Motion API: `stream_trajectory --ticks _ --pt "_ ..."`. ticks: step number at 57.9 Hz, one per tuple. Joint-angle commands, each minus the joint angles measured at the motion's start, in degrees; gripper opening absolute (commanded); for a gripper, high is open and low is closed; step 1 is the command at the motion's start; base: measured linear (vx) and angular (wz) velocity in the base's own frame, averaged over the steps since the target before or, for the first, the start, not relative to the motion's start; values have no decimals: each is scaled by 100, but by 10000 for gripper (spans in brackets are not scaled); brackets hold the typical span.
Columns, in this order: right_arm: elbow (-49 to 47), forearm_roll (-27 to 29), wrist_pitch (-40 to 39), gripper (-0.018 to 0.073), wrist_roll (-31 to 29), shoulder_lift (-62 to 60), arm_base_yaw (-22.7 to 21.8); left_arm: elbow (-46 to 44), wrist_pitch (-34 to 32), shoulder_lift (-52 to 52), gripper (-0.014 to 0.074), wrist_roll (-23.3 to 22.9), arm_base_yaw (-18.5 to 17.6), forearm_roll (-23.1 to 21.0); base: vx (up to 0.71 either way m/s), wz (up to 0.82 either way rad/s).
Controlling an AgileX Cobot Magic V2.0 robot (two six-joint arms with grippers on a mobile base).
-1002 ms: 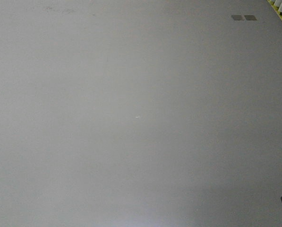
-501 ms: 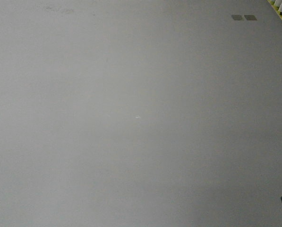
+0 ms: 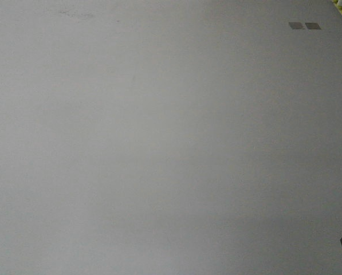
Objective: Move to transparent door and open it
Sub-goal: 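Drive the base forward to the glass sliding door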
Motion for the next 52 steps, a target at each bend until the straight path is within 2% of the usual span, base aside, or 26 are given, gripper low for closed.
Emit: stream_trajectory --ticks 1,21,52 --pt "28 -33 -489 -9 -29 -90 -14 93 -455 -83 -6 -5 -34 -22 28 3" --pt "28 -33 -489 -9 -29 -90 -14 93 -455 -83 -6 -5 -34 -22 36 -7" --pt "28 -33 -489 -9 -29 -90 -14 93 -455 -83 -6 -5 -34 -22 49 3"
